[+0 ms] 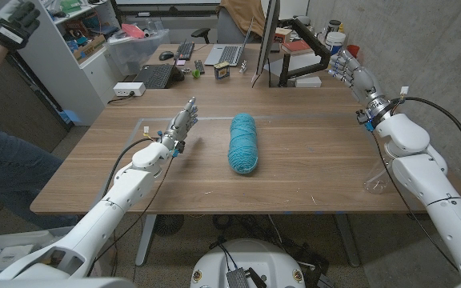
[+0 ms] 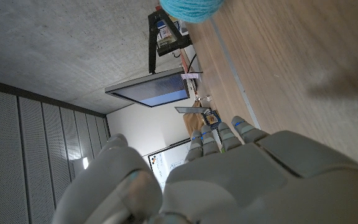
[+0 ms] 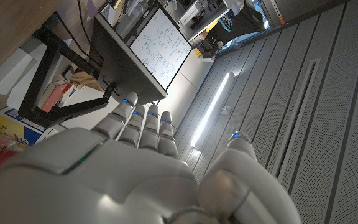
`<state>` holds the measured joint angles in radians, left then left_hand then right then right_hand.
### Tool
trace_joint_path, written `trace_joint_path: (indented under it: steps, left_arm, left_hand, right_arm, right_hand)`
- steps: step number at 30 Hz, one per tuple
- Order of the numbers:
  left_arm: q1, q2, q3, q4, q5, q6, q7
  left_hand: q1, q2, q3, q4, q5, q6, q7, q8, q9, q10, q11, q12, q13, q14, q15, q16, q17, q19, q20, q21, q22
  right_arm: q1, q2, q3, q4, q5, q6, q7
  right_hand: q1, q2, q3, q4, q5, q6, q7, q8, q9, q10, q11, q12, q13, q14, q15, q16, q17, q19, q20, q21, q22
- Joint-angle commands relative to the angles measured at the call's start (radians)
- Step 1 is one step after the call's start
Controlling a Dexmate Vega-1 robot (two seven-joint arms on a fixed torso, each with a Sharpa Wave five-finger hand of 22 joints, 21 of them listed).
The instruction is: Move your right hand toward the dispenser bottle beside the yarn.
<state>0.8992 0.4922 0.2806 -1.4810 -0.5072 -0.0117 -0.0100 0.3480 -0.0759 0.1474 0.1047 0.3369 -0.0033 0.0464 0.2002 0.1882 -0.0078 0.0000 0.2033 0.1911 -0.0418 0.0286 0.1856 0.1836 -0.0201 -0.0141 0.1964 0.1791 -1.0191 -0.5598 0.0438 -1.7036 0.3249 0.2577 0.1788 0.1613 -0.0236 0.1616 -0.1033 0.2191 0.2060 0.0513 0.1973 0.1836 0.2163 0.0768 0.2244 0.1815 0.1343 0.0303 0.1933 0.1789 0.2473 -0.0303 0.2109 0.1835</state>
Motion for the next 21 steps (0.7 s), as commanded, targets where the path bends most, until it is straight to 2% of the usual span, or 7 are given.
trace_joint_path:
  steps: [1, 21]
  left_arm:
    - [0.004, 0.013, 0.005, -0.021, 0.002, 0.022, 0.003]
    - [-0.007, 0.019, 0.010, -0.029, 0.013, 0.034, 0.011]
  left_hand:
    - [0.008, 0.000, 0.002, -0.004, 0.004, 0.005, 0.001, 0.006, 0.002, -0.005, -0.003, 0.005, 0.002, 0.003, -0.005, 0.007, 0.003, 0.002, -0.001, 0.006, 0.002]
    - [0.010, 0.002, -0.001, -0.005, 0.004, 0.013, 0.001, 0.008, 0.002, -0.002, -0.004, 0.005, 0.001, 0.005, -0.007, 0.007, 0.003, 0.002, -0.001, 0.005, 0.002]
  right_arm:
    - [-0.027, -0.006, 0.026, -0.018, -0.006, 0.016, 0.003]
    - [-0.046, -0.012, 0.081, -0.012, 0.000, 0.067, 0.019]
  right_hand:
    - [0.005, -0.004, -0.004, 0.003, 0.004, 0.006, -0.007, 0.005, 0.003, 0.008, -0.002, 0.001, 0.003, 0.009, -0.005, 0.001, 0.004, 0.010, 0.002, -0.001, 0.002]
    - [0.009, -0.001, -0.004, 0.002, 0.006, 0.004, -0.020, 0.003, 0.003, 0.010, -0.004, -0.001, 0.003, 0.013, -0.010, -0.001, 0.004, 0.011, 0.002, -0.002, 0.002]
